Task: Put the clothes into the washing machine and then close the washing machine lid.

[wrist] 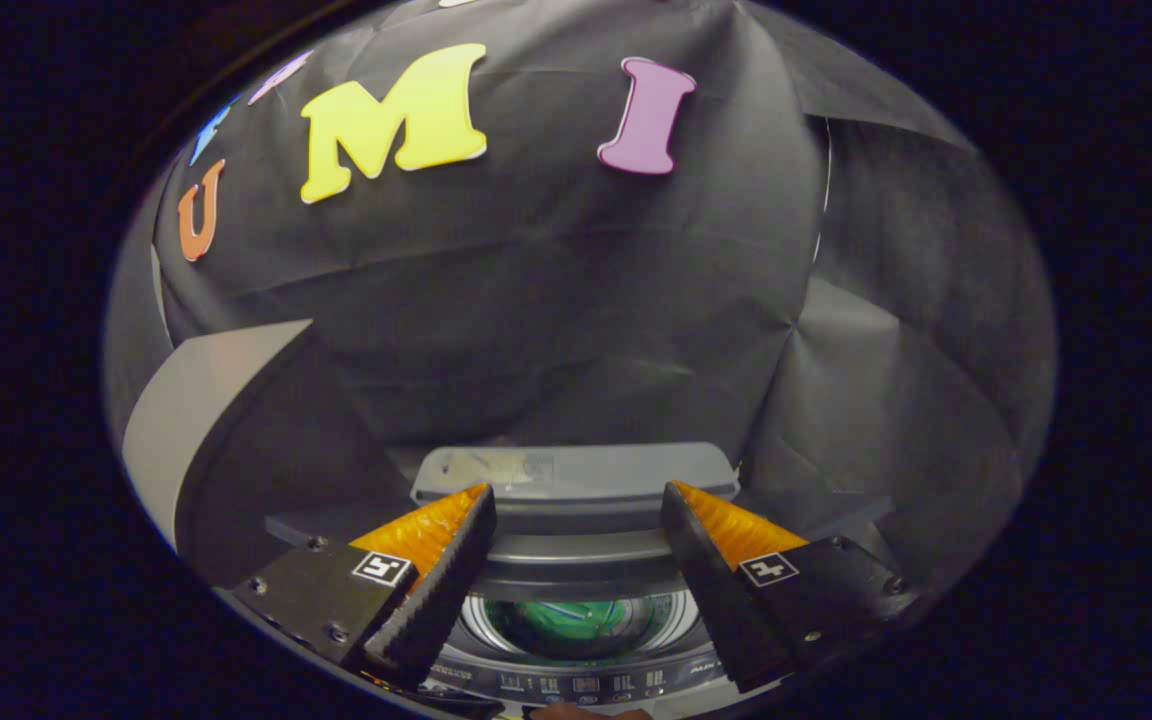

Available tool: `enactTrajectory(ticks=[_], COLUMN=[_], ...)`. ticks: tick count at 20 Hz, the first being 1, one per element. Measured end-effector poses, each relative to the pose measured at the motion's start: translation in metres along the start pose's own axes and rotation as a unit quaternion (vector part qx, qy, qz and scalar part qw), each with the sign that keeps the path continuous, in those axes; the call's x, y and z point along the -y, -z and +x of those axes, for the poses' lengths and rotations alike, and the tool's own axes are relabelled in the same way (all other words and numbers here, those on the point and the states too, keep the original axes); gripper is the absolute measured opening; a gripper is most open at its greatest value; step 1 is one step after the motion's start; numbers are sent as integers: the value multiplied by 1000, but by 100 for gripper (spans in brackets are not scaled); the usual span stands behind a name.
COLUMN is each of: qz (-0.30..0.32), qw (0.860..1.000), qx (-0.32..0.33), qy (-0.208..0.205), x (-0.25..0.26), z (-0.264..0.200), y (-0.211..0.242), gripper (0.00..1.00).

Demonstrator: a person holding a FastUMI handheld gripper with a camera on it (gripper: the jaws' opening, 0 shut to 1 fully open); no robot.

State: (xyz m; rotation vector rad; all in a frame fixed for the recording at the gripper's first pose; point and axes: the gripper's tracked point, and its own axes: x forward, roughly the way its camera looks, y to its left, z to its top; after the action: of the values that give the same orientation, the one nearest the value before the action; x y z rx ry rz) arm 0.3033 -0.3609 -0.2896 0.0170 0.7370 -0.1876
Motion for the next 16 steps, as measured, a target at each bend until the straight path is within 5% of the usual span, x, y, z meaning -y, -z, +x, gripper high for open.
enactTrajectory(ticks=[7, 16], qz=[4, 11], qw=[999, 1000], qx=[-48, -14], qy=[-21, -24], x=[13, 13], z=[7, -2], y=[64, 50], gripper=[100, 100])
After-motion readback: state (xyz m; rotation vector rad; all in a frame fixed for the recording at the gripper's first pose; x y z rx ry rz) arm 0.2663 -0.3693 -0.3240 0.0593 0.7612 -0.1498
